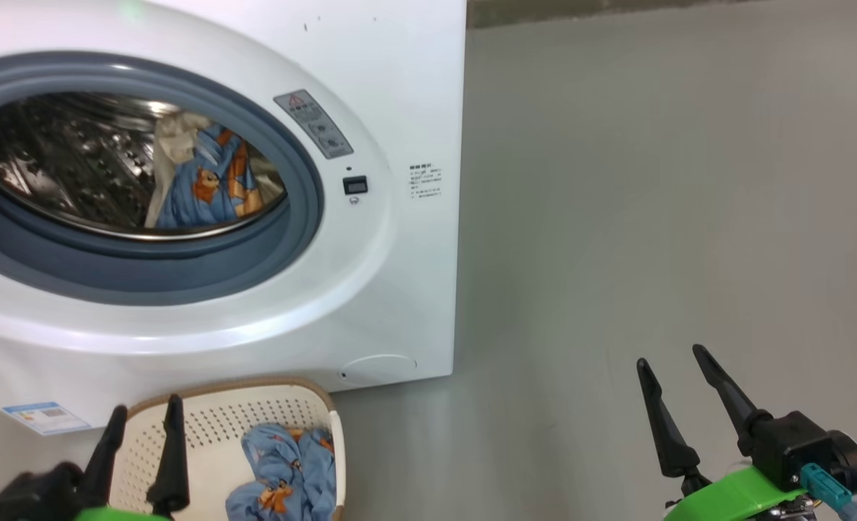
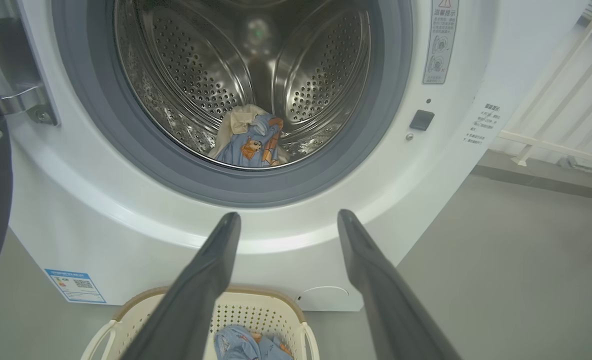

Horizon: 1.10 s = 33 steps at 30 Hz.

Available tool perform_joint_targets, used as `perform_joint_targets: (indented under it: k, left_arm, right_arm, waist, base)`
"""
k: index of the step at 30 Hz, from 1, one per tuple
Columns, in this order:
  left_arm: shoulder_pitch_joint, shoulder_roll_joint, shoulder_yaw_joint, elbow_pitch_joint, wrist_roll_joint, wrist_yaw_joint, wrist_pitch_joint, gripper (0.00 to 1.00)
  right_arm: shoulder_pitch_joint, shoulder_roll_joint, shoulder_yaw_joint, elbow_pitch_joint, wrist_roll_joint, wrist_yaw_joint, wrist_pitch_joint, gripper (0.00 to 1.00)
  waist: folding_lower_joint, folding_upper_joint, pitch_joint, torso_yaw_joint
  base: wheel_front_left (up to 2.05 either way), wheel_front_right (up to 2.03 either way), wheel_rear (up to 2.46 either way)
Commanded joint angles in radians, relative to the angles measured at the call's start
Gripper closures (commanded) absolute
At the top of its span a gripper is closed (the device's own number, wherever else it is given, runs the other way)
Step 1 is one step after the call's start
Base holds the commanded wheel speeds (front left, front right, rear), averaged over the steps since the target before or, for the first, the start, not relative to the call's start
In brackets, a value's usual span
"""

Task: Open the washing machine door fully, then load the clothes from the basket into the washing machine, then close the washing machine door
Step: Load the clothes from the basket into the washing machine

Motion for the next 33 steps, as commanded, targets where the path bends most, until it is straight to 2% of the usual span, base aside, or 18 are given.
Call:
perform_joint_targets:
  k: [1, 6, 17, 33]
  left_arm:
    - [0.000, 0.014, 0.050, -0.035, 0.031, 0.008, -0.006, 0.00]
    - [0.042, -0.024, 0.074, -0.057, 0.128, 0.000, -0.006, 0.00]
    - [0.079, -0.121, 0.133, -0.039, 0.225, -0.061, -0.006, 0.00]
    - [0.078, -0.182, 0.181, -0.011, 0.291, -0.125, -0.006, 0.00]
  right_arm:
    - [0.001, -0.003, 0.026, -0.033, 0.013, 0.002, 0.001, 0.00]
    - [0.020, -0.003, 0.030, -0.040, 0.022, 0.002, 0.001, 0.00]
    - [0.023, -0.003, 0.039, -0.043, 0.023, 0.002, 0.006, 0.00]
    - [0.021, -0.003, 0.047, -0.030, 0.023, 0.002, 0.005, 0.00]
  waist:
    - [0.0000, 0.0000, -0.029, 0.004]
    - [0.0000, 0.0000, -0.053, 0.004]
    - [0.0000, 0.0000, -0.071, 0.002]
    - [0.0000, 0.0000, -0.072, 0.004]
  base:
    - [0.00, 0.00, 0.00]
    - [0.00, 0.00, 0.00]
    - [0.00, 0.00, 0.00]
    - [0.00, 0.00, 0.00]
